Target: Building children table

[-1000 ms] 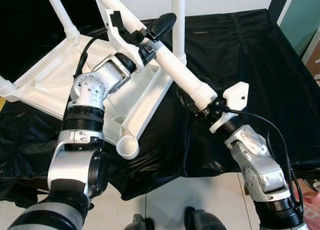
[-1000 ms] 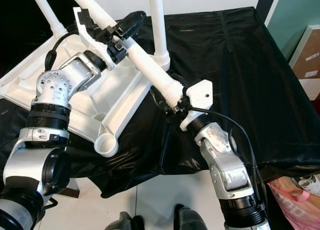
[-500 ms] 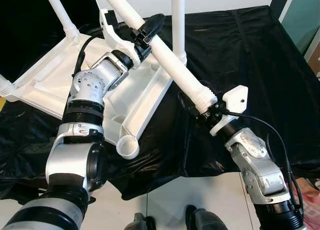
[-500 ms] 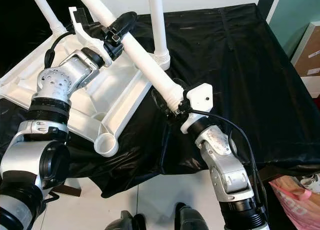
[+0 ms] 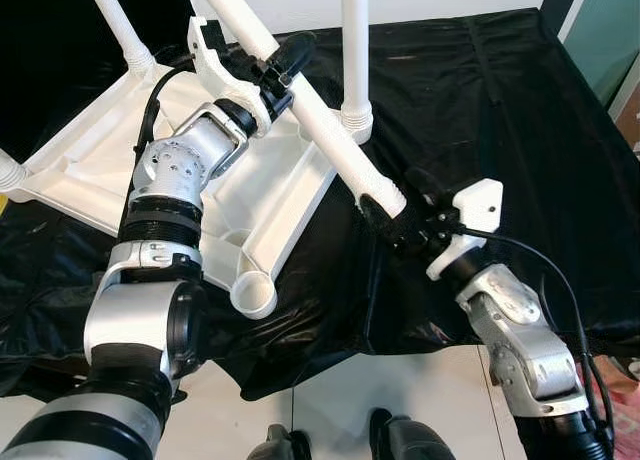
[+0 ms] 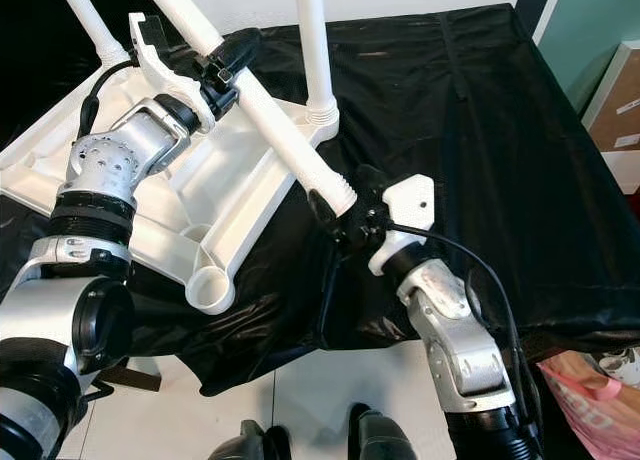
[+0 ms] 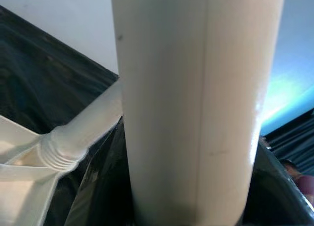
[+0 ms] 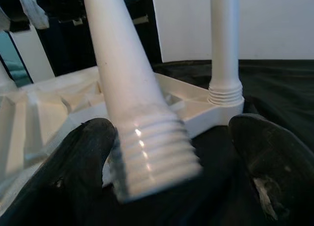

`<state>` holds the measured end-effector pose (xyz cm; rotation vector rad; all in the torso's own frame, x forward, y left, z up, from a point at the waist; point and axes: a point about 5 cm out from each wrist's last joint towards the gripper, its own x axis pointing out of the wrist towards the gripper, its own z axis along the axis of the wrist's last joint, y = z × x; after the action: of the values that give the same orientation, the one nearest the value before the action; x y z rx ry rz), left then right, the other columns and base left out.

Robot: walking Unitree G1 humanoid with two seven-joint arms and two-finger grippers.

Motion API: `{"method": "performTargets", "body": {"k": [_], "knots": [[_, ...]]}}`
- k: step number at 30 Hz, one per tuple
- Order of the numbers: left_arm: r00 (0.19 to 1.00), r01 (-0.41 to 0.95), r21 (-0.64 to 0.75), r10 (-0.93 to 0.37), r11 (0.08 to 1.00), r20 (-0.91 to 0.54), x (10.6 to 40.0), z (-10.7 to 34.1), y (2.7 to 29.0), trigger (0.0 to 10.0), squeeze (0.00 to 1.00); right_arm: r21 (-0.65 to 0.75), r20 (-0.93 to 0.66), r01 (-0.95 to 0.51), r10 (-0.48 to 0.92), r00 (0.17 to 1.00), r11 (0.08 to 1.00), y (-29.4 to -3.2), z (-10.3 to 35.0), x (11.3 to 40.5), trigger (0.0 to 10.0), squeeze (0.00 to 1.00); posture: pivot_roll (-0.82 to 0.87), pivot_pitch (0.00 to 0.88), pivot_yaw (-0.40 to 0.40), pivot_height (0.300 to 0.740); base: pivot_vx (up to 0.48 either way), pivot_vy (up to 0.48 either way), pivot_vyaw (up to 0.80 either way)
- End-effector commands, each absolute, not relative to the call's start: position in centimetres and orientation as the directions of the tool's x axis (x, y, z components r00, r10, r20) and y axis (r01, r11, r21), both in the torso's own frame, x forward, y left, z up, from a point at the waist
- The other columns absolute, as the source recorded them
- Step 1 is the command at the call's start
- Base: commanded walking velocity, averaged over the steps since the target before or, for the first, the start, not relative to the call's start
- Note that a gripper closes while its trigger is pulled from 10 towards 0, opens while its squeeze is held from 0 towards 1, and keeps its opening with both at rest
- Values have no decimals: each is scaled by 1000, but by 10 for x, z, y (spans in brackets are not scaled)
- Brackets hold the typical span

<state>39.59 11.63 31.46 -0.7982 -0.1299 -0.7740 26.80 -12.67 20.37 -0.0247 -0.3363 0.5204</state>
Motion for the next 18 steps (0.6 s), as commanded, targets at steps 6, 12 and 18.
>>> {"method": "performTargets", "body": {"k": [6, 12, 18], "knots": [[475, 880, -257, -747, 400, 465, 379, 330, 96, 10000, 0, -123, 248, -497, 512, 823, 859, -128, 202, 267, 10000, 0, -165, 204, 82, 740, 0, 0, 0], [451, 892, -176, -784, 417, 427, 374, 327, 83, 10000, 0, -134, 244, -533, 549, 799, 836, -121, 209, 273, 10000, 0, -166, 202, 86, 740, 0, 0, 0], [396, 910, -58, -822, 409, 410, 363, 332, 64, 10000, 0, -121, 220, -549, 562, 797, 827, -113, 213, 287, 10000, 0, -156, 193, 81, 740, 0, 0, 0]]}}
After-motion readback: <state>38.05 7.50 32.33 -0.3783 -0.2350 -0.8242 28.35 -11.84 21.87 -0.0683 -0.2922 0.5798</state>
